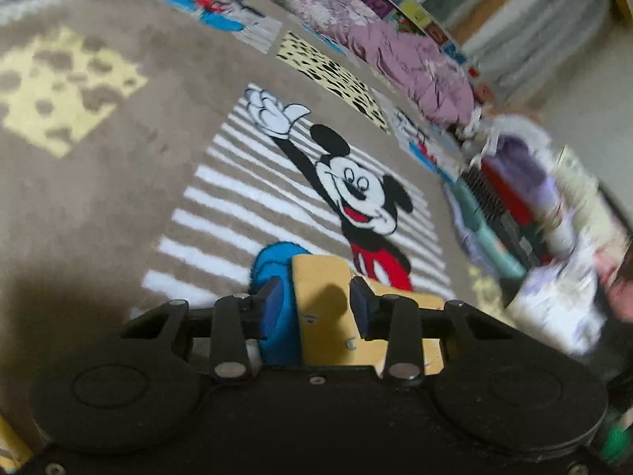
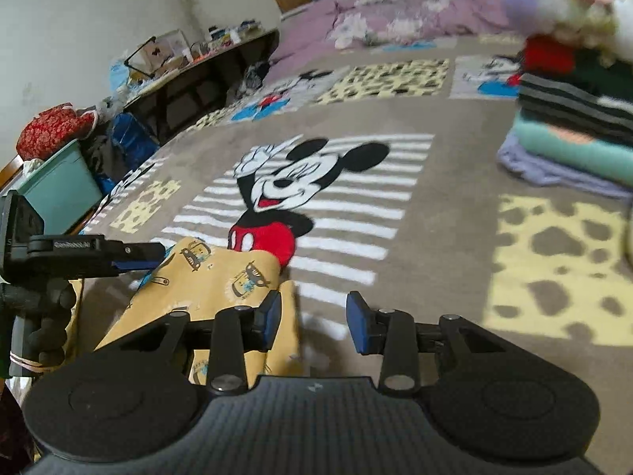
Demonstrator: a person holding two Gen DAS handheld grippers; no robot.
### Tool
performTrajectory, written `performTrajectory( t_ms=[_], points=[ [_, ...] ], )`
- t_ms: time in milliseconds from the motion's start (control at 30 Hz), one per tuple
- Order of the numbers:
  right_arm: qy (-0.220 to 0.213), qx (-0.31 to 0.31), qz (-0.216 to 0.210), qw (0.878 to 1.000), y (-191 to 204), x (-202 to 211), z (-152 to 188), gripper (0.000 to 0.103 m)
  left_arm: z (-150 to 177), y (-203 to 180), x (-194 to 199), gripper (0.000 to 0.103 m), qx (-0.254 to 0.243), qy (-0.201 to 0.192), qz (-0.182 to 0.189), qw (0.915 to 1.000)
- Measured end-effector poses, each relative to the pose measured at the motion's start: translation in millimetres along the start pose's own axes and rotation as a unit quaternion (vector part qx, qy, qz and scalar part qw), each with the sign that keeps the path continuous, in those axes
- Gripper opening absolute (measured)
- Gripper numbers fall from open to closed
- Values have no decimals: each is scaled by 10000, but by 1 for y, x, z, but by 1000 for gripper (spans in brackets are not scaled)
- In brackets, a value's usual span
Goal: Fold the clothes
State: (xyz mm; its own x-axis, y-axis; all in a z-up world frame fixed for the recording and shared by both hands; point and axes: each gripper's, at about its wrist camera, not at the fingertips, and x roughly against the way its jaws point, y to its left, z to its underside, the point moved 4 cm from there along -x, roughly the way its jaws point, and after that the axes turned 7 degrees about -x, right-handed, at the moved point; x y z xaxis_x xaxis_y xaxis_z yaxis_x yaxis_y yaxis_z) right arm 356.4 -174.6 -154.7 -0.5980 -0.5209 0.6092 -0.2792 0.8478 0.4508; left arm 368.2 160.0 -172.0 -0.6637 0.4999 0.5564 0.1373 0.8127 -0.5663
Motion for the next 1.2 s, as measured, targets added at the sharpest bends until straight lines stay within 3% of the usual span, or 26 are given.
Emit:
performTrajectory(
  t_ms=[133,267,333,367,433,500,733,867,1000,1067,1100,1133,1200],
  points=[
    [202,-84,-102,9997,3,-18,6,38,1,10,0,35,465,46,288,9985],
    [258,-225,-196,9992,1,-25,5,38,2,9,-2,34,573,70,293,9979],
    [255,-338,-253,9988,-1,-26,5,36,4,6,-5,27,537,97,287,9981],
    [260,-419,-292,9984,-3,-28,4,34,5,5,-6,20,510,111,270,9983],
    [256,-598,-358,9972,-8,-29,3,6,7,3,-8,10,431,119,224,9987],
    [209,-798,-457,9955,-13,-29,3,3,7,1,-8,7,363,82,241,9990],
    [-444,-1005,-493,9927,-18,1,-2,3,3,1,-4,5,264,-14,195,9995],
    [-843,-1038,-24,9910,-33,21,-9,3,3,1,-5,5,165,-16,35,9999],
    [-730,-1385,284,9873,-56,18,-5,9,1,-1,-6,6,19,-10,-98,9999],
    [-677,-1552,242,9853,-62,16,-4,20,0,0,-5,8,2,-19,-129,9999],
    [-686,-1596,244,9845,-63,16,-4,34,-1,0,-5,9,24,-28,-127,9999],
    [-669,-1651,207,9838,-64,15,-3,41,-2,1,-4,13,38,-36,-129,9999],
    [-509,-1723,85,9837,-62,8,1,42,-2,2,-4,13,50,-44,-142,9999]
  ],
)
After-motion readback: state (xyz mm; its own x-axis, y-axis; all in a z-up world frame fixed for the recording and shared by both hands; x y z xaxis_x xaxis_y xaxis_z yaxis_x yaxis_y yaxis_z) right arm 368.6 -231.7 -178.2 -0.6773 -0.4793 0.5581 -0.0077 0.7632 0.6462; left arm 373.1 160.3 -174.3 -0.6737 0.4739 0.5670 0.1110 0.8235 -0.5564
